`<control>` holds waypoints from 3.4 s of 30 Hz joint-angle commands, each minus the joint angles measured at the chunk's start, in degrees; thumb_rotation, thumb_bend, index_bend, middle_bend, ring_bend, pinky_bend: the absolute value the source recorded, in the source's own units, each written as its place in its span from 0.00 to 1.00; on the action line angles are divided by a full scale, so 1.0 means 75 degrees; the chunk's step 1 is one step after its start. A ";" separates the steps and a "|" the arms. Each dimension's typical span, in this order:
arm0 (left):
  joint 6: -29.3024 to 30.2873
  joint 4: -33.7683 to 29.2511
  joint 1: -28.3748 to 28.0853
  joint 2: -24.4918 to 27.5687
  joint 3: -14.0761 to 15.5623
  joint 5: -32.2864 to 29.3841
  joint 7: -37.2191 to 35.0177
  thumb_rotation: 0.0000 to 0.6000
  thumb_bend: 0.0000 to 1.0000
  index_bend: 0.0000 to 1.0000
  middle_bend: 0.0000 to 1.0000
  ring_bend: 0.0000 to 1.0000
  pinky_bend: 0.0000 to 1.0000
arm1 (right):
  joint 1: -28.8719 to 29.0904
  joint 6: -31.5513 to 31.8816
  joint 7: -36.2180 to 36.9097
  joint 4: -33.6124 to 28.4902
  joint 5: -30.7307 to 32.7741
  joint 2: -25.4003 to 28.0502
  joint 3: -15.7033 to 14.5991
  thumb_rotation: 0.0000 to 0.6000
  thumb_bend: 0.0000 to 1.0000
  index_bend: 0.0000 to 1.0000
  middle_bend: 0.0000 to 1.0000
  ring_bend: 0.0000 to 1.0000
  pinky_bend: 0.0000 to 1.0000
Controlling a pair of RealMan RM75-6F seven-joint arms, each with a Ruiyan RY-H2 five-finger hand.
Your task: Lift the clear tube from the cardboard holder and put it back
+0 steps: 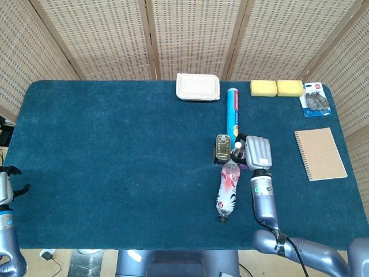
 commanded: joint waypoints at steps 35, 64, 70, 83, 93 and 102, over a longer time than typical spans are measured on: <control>-0.0001 -0.0001 0.0000 -0.0001 -0.0004 -0.0005 0.0006 1.00 0.16 0.48 0.44 0.25 0.34 | -0.0001 0.0197 -0.0166 0.0067 -0.0279 -0.0096 -0.0045 1.00 0.36 0.69 0.84 0.87 0.77; -0.0004 -0.0002 -0.0002 0.0001 -0.0004 -0.0003 -0.0001 1.00 0.16 0.48 0.44 0.25 0.34 | -0.0073 0.0386 0.0255 0.0137 -0.0841 -0.0136 0.0020 1.00 0.38 0.79 0.94 0.97 0.83; -0.0007 -0.0007 -0.0003 0.0000 -0.0007 -0.0008 0.0008 1.00 0.16 0.48 0.44 0.25 0.34 | -0.0078 0.0306 0.0313 0.0172 -0.0827 -0.0115 0.0037 1.00 0.38 0.79 0.94 0.97 0.83; -0.0012 -0.0020 -0.0002 0.0009 -0.0005 -0.0008 0.0005 1.00 0.16 0.48 0.44 0.25 0.34 | -0.0099 0.0340 0.0323 0.0138 -0.0849 -0.0065 0.0102 1.00 0.38 0.79 0.95 0.98 0.83; -0.0015 -0.0026 -0.0002 0.0014 -0.0003 -0.0008 0.0002 1.00 0.16 0.48 0.44 0.25 0.34 | -0.0084 0.0405 0.0199 -0.0168 -0.0863 0.0136 0.0230 1.00 0.38 0.79 0.95 0.98 0.84; -0.0017 -0.0031 -0.0001 0.0019 -0.0002 -0.0007 -0.0003 1.00 0.16 0.48 0.44 0.25 0.34 | -0.0108 0.0445 0.0071 -0.0397 -0.0804 0.0306 0.0261 1.00 0.38 0.79 0.95 0.99 0.84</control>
